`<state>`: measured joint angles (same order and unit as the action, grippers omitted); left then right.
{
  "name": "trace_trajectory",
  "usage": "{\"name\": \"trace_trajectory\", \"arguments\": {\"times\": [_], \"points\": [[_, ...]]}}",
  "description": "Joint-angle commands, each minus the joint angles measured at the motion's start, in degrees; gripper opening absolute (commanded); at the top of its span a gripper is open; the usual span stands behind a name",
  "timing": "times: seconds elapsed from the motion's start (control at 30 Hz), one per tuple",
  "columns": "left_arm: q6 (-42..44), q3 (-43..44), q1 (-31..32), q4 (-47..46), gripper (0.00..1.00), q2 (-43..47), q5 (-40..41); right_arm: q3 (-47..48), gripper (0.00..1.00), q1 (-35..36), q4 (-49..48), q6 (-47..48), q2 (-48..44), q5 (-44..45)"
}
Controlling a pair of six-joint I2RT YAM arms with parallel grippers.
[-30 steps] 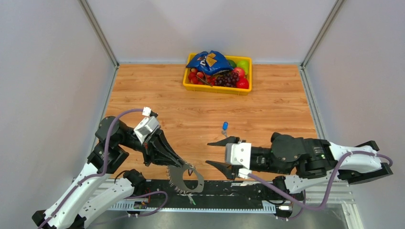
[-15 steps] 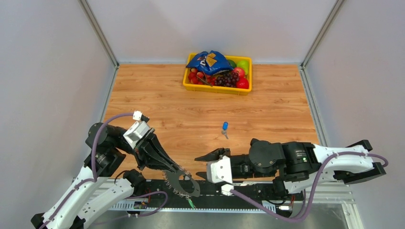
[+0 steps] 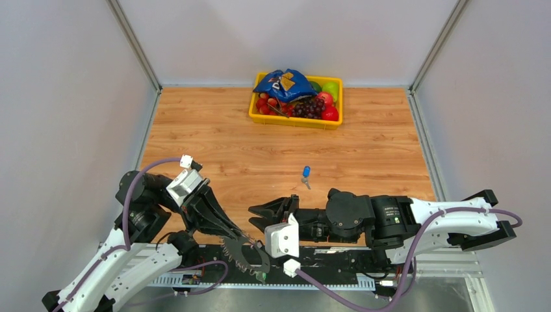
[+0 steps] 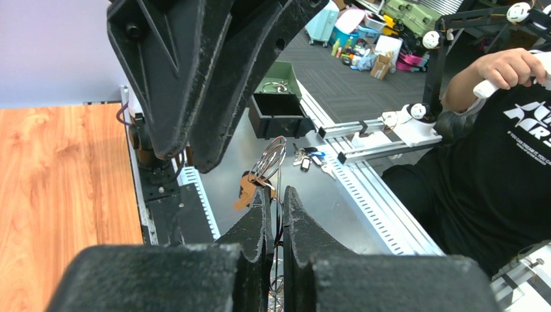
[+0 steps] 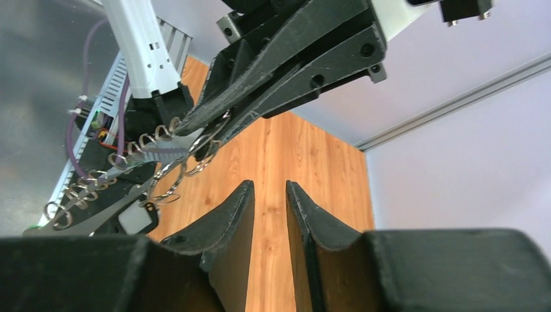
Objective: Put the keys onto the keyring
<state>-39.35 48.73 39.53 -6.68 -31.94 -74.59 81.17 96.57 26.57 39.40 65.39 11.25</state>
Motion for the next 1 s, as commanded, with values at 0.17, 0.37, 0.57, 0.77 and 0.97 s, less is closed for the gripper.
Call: {"name": "trace_trajectory", "arguments": {"times": [0.17,0.37,0.57,0.77,0.97], "points": [[0.4,0.3,0.3,-2.3,0.00,0.9,-0.5,0.7,0.34,-0.1,-4.5,1.5,-0.9,-3.8],[1.0,1.2,0.3,-2.2,0.00,1.0,-0.5,-0.2,0.40,0.0,-4.2,-0.7,-2.4,-7.8],[1.6,1.6,0.3,-2.3,0.00,1.1,-0.2,0.4,0.43,0.0,-4.2,-2.8,-2.2,-13.3],[1.4,1.8,0.4,-2.7,0.00,1.2,0.1,0.2,0.45,-0.1,-4.1,-2.9,-1.0,-13.2],[1.2,1.8,0.3,-2.8,0.00,1.5,0.1,0.3,0.46,-0.1,-4.0,-2.8,0.5,-13.6]]}}
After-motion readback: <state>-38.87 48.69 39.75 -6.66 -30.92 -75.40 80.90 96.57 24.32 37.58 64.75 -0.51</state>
